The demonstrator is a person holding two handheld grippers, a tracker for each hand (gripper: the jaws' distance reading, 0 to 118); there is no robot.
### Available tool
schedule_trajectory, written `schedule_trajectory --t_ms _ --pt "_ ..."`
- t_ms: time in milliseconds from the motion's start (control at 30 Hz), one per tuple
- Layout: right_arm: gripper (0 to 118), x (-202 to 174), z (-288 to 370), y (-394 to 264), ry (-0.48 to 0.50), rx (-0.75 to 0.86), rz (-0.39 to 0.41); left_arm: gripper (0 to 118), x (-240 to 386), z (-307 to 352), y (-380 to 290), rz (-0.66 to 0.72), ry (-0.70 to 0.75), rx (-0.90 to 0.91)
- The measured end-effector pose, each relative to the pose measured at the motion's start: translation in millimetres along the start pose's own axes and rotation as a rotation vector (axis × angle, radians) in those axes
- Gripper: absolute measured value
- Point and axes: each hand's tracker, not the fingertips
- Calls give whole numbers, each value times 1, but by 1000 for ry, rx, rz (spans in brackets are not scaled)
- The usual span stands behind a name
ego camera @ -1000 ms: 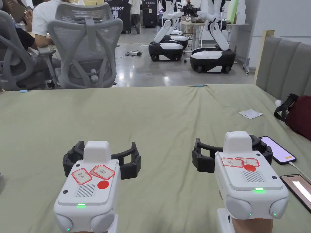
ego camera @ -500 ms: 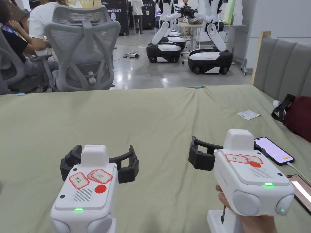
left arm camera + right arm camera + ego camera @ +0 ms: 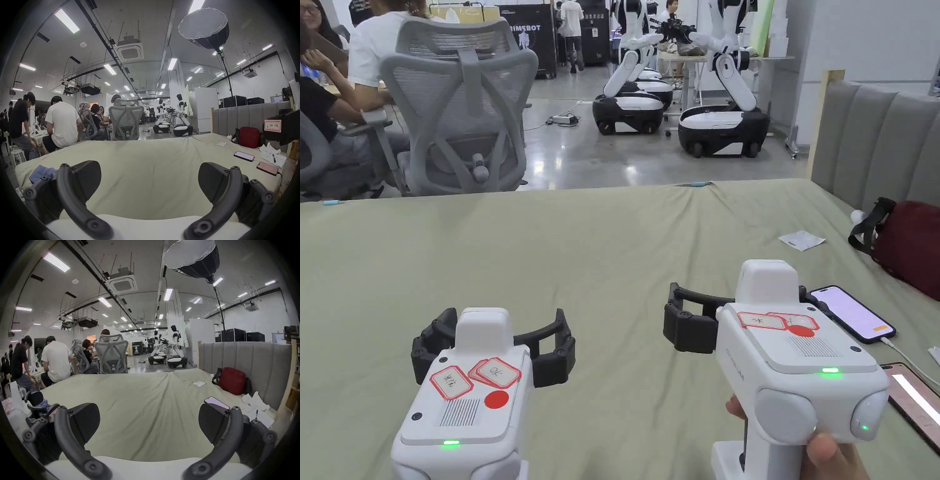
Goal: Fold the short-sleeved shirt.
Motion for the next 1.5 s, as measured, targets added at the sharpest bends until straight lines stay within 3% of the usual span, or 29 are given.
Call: schedule_trajectory --t_ms 100,433,567,867,1200,1500 --pt "118 -3 -1 -2 -25 5 54 118 0 0 0 -6 1 1" --pt "118 -1 -1 -10 -76 63 116 118 0 0 1 -1 0 -2" --pt "118 9 1 -20 -68 185 84 118 1 0 1 -5 -3 -1" --pt "118 19 -3 -23 -66 155 59 118 2 0 -1 -2 -7 -6" --pt "118 15 -3 -25 -68 139 90 118 2 0 -3 -4 -5 -10" --pt "118 1 -2 -10 -133 -6 -8 118 1 1 -3 -6 0 -15"
